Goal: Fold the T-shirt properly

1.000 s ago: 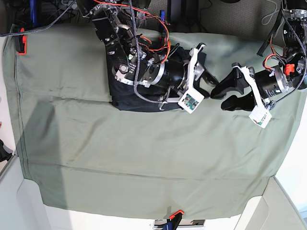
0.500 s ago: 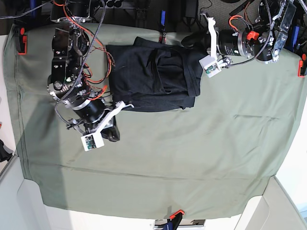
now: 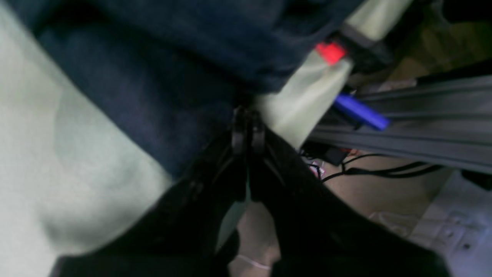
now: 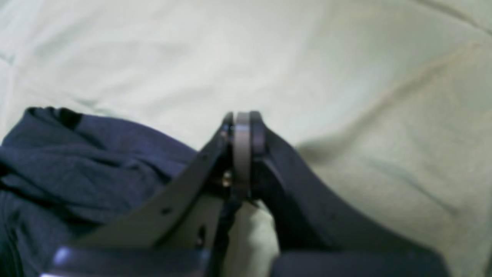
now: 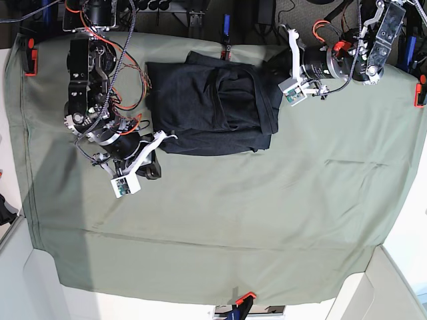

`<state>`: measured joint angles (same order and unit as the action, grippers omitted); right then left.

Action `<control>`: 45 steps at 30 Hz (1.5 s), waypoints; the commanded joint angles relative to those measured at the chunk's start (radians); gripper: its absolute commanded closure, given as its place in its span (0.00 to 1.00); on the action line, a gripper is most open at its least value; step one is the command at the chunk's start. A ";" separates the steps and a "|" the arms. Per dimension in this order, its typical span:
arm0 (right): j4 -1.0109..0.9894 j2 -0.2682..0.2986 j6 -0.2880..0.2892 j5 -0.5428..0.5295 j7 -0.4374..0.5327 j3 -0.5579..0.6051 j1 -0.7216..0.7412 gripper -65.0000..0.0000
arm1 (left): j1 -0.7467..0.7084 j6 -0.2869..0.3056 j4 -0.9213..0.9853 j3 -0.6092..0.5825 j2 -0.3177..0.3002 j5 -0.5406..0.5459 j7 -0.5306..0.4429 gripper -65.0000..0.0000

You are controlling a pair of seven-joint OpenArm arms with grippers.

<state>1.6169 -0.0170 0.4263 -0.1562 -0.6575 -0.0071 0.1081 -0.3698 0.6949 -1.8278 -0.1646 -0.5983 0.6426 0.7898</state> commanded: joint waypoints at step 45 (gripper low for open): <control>0.017 -0.002 0.003 -0.050 0.025 0.000 0.016 1.00 | 0.899 0.003 0.758 -0.356 0.307 -0.113 -0.102 1.00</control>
<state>1.6169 -0.0170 0.4259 -0.1936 -0.6579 -0.0063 0.1081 0.4953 0.6888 -1.0580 -0.5297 -0.2829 0.5194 0.7010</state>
